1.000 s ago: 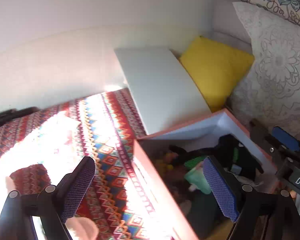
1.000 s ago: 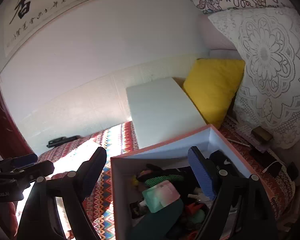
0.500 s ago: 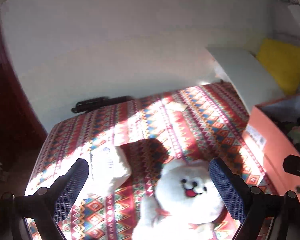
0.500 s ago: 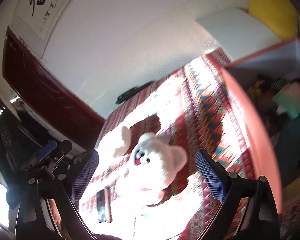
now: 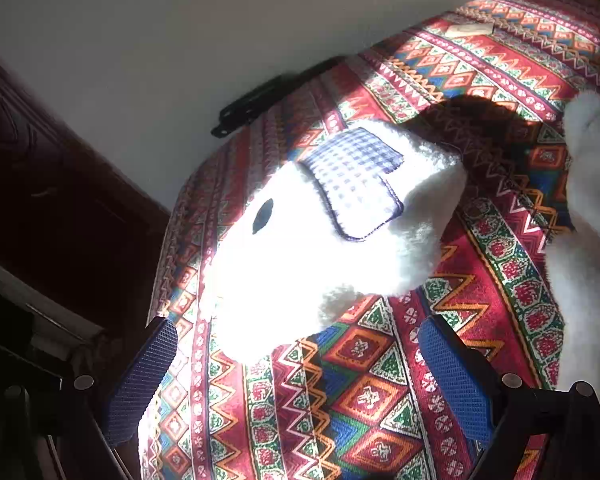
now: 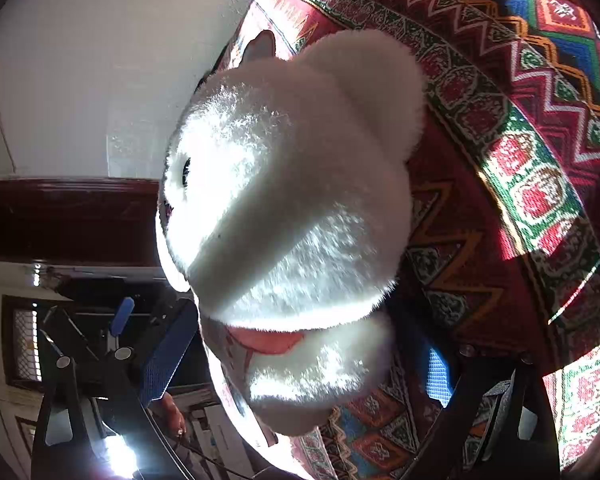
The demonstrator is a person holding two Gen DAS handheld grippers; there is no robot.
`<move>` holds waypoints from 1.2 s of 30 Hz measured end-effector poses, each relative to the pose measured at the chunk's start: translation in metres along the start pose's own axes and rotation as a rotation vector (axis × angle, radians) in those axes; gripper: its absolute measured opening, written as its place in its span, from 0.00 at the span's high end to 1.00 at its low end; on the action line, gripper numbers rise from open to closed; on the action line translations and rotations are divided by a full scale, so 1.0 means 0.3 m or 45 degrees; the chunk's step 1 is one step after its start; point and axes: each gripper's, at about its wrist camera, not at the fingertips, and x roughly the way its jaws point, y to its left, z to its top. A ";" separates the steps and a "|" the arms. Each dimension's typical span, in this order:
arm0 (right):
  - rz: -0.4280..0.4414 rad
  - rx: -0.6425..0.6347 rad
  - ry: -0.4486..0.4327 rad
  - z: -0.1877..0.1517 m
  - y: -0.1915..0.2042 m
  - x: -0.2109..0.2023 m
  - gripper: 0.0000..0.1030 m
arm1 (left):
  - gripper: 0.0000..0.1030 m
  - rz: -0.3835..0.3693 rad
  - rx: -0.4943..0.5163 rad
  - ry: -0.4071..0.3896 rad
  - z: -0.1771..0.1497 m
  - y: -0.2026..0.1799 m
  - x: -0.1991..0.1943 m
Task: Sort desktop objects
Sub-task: 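Grasp the white plush bear with the right tool while the left tool grasps the white plush dog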
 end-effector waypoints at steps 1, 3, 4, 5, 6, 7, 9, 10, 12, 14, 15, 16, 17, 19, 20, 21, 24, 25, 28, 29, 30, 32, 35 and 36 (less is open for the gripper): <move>-0.004 -0.032 -0.011 0.012 0.015 0.016 0.04 | 0.03 0.005 0.041 0.005 0.013 -0.025 0.031; -0.025 -0.101 -0.020 0.034 0.042 0.052 0.03 | 0.03 0.024 0.107 0.020 0.037 -0.068 0.102; -0.030 -0.118 -0.021 0.043 0.048 0.068 0.02 | 0.03 0.049 0.134 0.022 0.051 -0.084 0.133; -0.029 -0.136 -0.026 0.043 0.053 0.072 0.01 | 0.03 0.084 0.154 0.021 0.064 -0.095 0.161; -0.029 -0.154 -0.031 0.043 0.058 0.076 0.00 | 0.03 0.130 0.167 0.017 0.077 -0.101 0.187; -0.028 -0.172 -0.036 0.043 0.063 0.081 0.00 | 0.03 0.176 0.181 0.006 0.088 -0.106 0.208; -0.027 -0.208 -0.046 0.043 0.073 0.090 0.00 | 0.01 0.244 0.209 -0.029 0.105 -0.111 0.231; -0.027 -0.226 -0.050 0.043 0.078 0.094 0.00 | 0.00 0.276 0.225 -0.042 0.113 -0.115 0.244; -0.026 -0.262 -0.060 0.043 0.089 0.103 0.00 | 0.00 0.299 0.254 -0.027 0.128 -0.119 0.289; -0.037 -0.295 -0.062 0.038 0.098 0.113 0.00 | 0.00 0.246 0.229 0.020 0.143 -0.099 0.348; -0.059 -0.321 -0.063 0.034 0.104 0.113 0.03 | 0.00 0.190 0.167 0.039 0.154 -0.067 0.368; -0.081 -0.346 -0.064 0.031 0.110 0.112 0.13 | 0.00 0.151 0.102 0.061 0.166 -0.034 0.381; -0.072 -0.350 -0.061 0.028 0.110 0.106 0.15 | 0.08 0.132 0.057 0.078 0.175 -0.013 0.379; -0.055 -0.346 -0.056 0.024 0.112 0.094 0.20 | 0.18 0.106 0.001 0.089 0.186 0.011 0.351; -0.054 -0.345 -0.058 0.020 0.117 0.087 0.21 | 0.19 0.097 -0.019 0.079 0.189 0.020 0.325; -0.053 -0.350 -0.062 0.013 0.125 0.074 0.21 | 0.20 0.093 -0.034 0.051 0.188 0.028 0.284; -0.033 -0.357 -0.075 -0.005 0.149 0.032 0.21 | 0.20 0.098 -0.117 -0.041 0.191 0.072 0.124; -0.016 -0.357 -0.080 -0.009 0.158 0.014 0.21 | 0.20 0.095 -0.149 -0.069 0.195 0.089 0.067; 0.038 -0.379 -0.120 -0.023 0.199 -0.075 0.21 | 0.20 0.078 -0.204 -0.171 0.225 0.119 -0.121; 0.058 -0.391 -0.141 -0.029 0.216 -0.115 0.21 | 0.20 0.086 -0.198 -0.216 0.239 0.112 -0.193; 0.078 -0.402 -0.161 -0.035 0.232 -0.155 0.21 | 0.20 0.093 -0.192 -0.260 0.253 0.104 -0.266; 0.115 -0.433 -0.226 -0.043 0.263 -0.257 0.21 | 0.19 0.105 -0.175 -0.350 0.283 0.084 -0.409; 0.162 -0.478 -0.361 -0.041 0.291 -0.450 0.21 | 0.19 0.091 -0.123 -0.478 0.341 0.005 -0.599; 0.172 -0.490 -0.420 -0.034 0.291 -0.524 0.20 | 0.19 0.078 -0.101 -0.515 0.365 -0.034 -0.657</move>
